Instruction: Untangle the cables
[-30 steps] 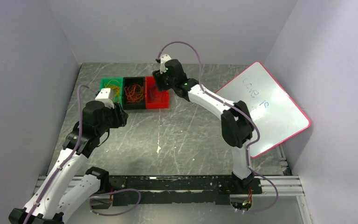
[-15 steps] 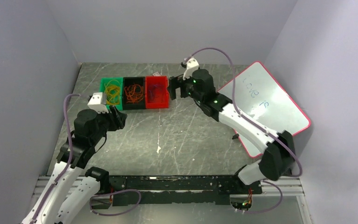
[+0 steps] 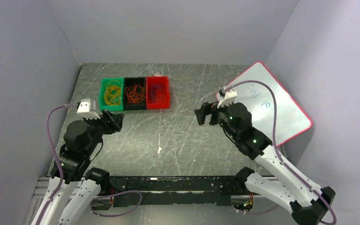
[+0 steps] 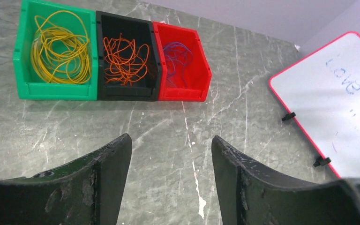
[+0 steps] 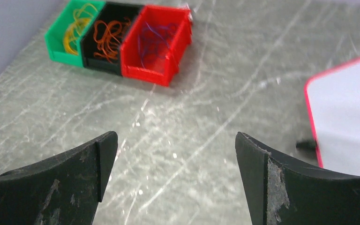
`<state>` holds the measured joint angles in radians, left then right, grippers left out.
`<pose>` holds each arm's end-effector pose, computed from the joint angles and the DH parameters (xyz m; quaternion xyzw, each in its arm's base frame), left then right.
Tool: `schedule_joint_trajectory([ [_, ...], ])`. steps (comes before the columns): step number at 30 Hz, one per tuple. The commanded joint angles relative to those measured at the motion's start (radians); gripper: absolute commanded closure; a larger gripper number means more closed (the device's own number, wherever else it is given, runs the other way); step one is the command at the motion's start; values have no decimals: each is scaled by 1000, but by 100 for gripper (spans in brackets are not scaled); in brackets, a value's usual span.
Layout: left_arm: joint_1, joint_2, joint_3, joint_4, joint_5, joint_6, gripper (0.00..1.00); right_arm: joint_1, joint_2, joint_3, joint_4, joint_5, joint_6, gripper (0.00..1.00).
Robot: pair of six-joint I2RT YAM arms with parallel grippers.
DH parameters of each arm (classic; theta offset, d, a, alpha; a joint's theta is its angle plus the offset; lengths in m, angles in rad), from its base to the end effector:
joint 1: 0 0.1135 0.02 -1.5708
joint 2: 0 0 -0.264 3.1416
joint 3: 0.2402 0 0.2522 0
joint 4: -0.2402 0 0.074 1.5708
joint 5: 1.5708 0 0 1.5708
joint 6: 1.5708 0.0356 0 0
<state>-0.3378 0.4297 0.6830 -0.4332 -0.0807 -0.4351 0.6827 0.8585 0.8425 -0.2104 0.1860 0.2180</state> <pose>0.1046 -0.0337 0.3234 -0.0631 0.7650 -0.2126 0.6047 0.1590 0.1208 0.3449 -0.1231 0.7715 0.2045 0.5898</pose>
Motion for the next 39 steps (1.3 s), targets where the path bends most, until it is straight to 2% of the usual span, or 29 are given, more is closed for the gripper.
schedule_joint_trajectory([
  [1, -6, -36, -1, -31, -88, -61, 28, 3, -121, -87, -146, 112, 131, 0],
  [2, -6, -44, -3, -36, -95, -72, 19, 3, -141, -102, -166, 133, 157, 0],
  [3, -6, -50, -4, -42, -101, -85, 5, 3, -164, -120, -179, 157, 182, 0],
  [4, -6, -57, -3, -52, -108, -93, 0, 3, -187, -141, -182, 181, 205, 0],
  [11, -6, -106, -12, -99, -175, -125, 1, 2, -316, -254, -155, 357, 350, 0],
  [18, -6, -109, -12, -108, -199, -138, 0, 2, -264, -255, -194, 479, 444, 0],
  [26, -6, -117, -16, -117, -210, -141, 0, 3, -250, -263, -163, 439, 394, 0],
  [39, -7, -121, -29, -101, -195, -137, 0, 3, -257, -252, -166, 440, 401, 0],
])
